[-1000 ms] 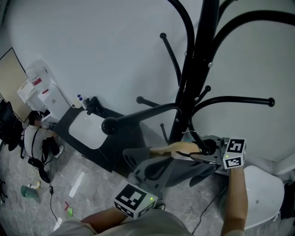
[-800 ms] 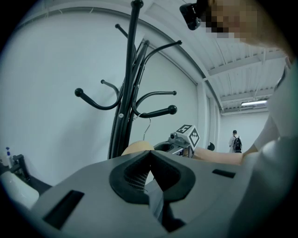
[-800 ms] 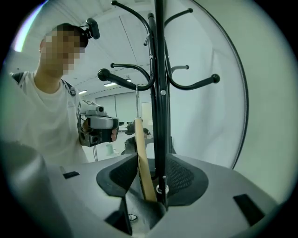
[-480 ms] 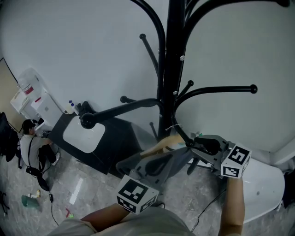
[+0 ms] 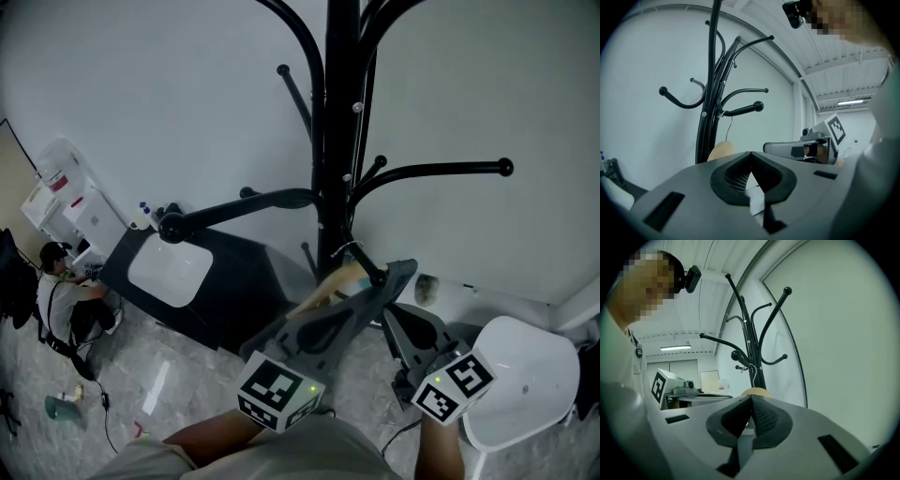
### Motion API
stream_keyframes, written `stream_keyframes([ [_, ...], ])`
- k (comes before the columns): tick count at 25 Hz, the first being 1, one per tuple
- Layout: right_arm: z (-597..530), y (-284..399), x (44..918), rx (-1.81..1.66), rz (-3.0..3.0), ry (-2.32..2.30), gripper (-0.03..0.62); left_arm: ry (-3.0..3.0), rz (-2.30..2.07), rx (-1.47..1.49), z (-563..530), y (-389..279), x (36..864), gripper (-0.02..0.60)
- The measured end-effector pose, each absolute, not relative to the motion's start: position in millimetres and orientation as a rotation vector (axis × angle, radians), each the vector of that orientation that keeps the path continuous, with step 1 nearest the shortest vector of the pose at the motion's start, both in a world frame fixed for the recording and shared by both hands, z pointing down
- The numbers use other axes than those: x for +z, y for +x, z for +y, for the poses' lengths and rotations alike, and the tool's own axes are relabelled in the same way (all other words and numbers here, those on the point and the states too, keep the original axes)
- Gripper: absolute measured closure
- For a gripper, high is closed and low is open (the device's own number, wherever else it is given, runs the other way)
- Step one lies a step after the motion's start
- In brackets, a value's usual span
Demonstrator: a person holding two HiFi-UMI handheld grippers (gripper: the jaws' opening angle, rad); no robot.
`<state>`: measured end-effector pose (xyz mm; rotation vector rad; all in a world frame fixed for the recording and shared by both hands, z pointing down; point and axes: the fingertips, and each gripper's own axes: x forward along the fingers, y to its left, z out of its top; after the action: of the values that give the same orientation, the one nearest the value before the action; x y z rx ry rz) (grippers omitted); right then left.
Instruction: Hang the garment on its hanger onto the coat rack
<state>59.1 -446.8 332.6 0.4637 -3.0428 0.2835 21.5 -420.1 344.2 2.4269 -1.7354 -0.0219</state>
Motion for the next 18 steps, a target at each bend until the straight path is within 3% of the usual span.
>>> stream_keyframes([
  [18,-434.7,53.2,335.8,0.317,-3.021,0.471,0.58,2.421,-1.746,-0.01,-410.8,23.3,343.8,0.577],
])
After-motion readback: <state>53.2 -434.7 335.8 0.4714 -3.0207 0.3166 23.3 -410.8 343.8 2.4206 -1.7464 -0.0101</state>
